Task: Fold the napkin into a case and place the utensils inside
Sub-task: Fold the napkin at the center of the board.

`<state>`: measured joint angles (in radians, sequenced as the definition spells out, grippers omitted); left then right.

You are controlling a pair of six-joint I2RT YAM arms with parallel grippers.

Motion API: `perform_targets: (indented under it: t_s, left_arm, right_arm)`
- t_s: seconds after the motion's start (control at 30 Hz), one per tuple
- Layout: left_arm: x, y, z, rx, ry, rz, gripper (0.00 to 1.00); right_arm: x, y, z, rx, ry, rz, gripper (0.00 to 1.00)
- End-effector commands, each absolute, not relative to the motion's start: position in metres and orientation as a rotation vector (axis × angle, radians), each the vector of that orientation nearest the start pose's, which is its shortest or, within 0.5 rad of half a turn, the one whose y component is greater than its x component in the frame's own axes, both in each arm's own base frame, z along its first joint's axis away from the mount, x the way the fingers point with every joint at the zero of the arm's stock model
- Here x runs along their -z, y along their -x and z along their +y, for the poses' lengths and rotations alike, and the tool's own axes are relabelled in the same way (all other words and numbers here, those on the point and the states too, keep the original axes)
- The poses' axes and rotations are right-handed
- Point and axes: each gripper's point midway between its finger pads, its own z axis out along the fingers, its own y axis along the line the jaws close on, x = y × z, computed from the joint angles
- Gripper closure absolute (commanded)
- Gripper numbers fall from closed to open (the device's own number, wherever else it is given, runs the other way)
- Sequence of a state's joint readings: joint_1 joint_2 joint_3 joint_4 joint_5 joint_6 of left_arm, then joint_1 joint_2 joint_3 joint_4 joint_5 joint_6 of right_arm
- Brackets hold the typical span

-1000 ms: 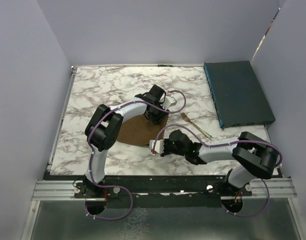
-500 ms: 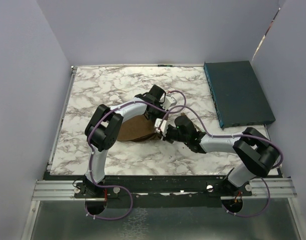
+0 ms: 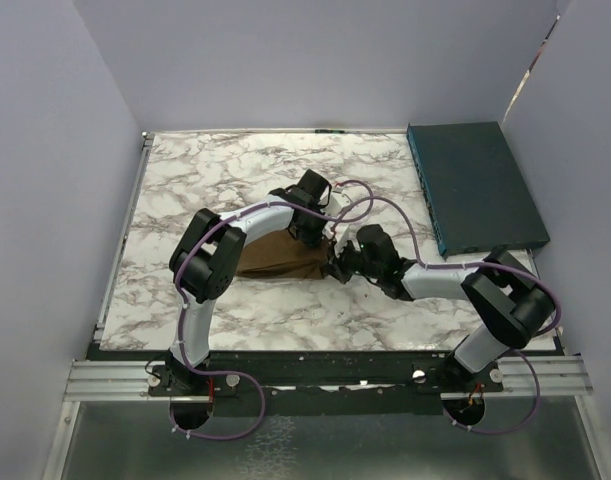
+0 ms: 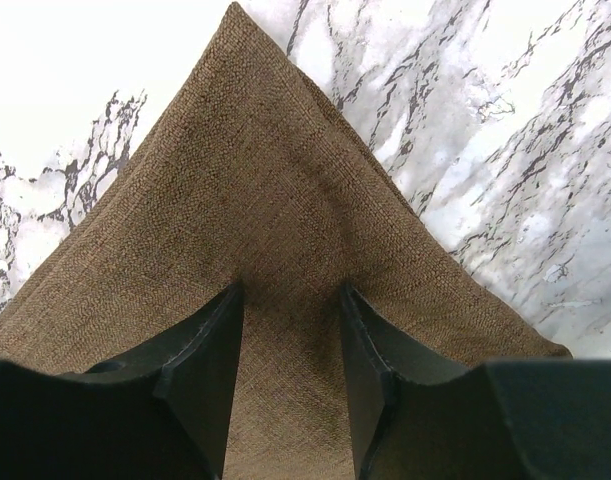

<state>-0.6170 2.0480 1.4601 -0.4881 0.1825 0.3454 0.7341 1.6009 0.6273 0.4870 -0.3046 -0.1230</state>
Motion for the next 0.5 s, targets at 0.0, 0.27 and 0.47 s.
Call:
perform_targets:
  t_s: [0.0, 0.27, 0.47]
  left_arm:
    - [0.028, -0.329, -0.245, 0.247, -1.403, 2.529, 0.57]
    - [0.029, -0.328, -0.244, 0.247, -1.413, 2.539, 0.57]
    - [0.029, -0.329, -0.246, 0.274, -1.400, 2.556, 0.57]
  right_arm:
    - [-0.040, -0.278, 0.294, -0.734, 0.786, 2.002, 0.99]
    - [-0.033, -0.278, 0.274, -0.766, 0.544, 2.080, 0.99]
    - [-0.018, -0.281, 0.267, -0.771, 0.444, 2.181, 0.99]
